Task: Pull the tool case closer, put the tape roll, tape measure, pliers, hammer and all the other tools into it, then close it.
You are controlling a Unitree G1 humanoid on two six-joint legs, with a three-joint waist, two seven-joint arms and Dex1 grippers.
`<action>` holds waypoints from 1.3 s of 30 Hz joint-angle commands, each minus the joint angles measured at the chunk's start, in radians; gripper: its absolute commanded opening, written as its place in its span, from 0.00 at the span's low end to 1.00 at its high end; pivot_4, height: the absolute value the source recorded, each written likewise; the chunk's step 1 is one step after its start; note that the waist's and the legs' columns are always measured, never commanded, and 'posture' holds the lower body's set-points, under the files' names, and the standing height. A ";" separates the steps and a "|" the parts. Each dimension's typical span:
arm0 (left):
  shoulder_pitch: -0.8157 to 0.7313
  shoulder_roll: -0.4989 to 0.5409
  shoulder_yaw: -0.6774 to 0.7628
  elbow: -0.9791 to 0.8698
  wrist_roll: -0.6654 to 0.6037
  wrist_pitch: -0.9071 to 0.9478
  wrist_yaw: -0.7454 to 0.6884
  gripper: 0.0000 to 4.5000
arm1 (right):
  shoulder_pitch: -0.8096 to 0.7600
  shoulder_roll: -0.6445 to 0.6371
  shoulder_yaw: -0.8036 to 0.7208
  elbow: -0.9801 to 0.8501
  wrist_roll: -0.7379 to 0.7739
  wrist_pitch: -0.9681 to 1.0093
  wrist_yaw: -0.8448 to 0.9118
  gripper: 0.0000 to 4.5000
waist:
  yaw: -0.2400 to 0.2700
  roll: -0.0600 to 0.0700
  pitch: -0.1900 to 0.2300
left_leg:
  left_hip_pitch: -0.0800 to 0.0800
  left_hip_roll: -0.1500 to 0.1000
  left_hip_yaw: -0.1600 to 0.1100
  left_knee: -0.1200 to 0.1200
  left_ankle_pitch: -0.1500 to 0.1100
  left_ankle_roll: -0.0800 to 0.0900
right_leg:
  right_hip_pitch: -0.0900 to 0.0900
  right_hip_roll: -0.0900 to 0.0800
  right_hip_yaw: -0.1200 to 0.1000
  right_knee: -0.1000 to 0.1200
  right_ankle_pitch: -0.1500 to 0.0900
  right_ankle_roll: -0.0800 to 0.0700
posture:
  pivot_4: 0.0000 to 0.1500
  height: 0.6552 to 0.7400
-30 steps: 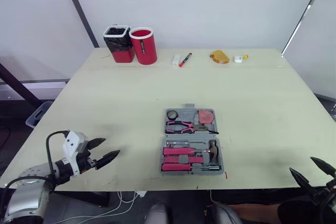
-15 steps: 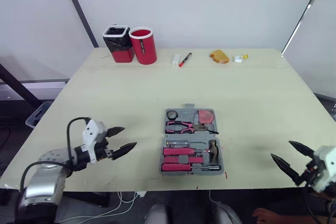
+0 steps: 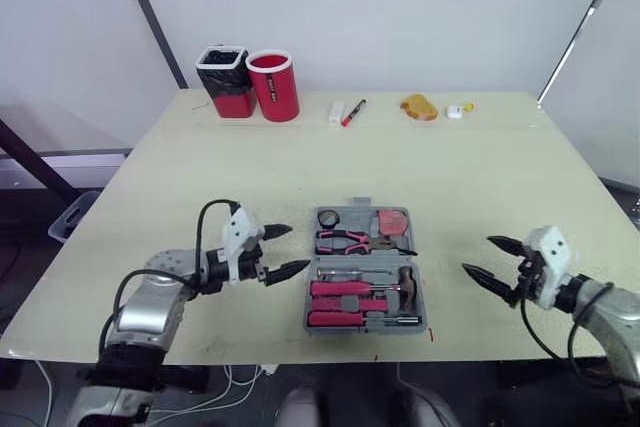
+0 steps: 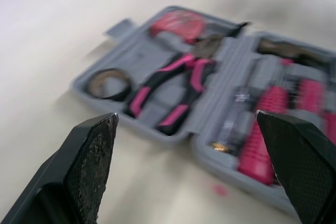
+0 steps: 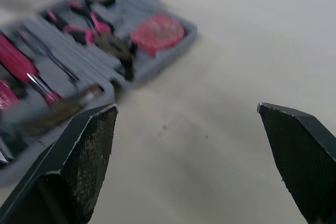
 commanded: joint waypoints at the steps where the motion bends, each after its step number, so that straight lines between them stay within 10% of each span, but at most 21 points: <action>1: -0.050 0.015 -0.018 0.134 0.054 -0.097 -0.041 0.99 | -0.070 -0.002 0.036 0.065 -0.057 -0.052 0.010 1.00 | -0.002 0.000 0.000 | 0.000 0.000 0.000 0.000 0.000 0.000 | 0.000 0.000 0.000 0.000 0.000 0.000 | 1.00 1.00; 3: -0.101 0.013 -0.037 0.242 0.091 -0.154 -0.062 0.91 | -0.116 0.009 0.075 0.108 -0.075 -0.054 0.030 1.00 | -0.002 0.000 0.000 | -0.002 0.000 0.000 0.000 0.000 0.000 | -0.002 0.000 0.000 -0.001 0.000 0.000 | 1.00 1.00; 13: -0.260 -0.026 -0.115 0.567 0.195 -0.318 -0.175 0.00 | -0.250 0.063 0.212 0.258 -0.180 -0.123 0.093 0.01 | 0.001 0.000 0.000 | -0.007 0.000 -0.002 0.001 0.000 0.000 | -0.002 0.003 0.000 -0.005 0.001 0.001 | 1.00 1.00; 39: -0.375 -0.148 -0.149 0.771 0.262 -0.387 -0.248 0.00 | -0.296 0.180 0.286 0.307 -0.239 -0.169 0.110 0.01 | 0.000 0.000 0.000 | -0.007 0.000 -0.003 0.001 0.000 0.000 | -0.002 0.003 0.000 -0.004 0.001 0.001 | 1.00 1.00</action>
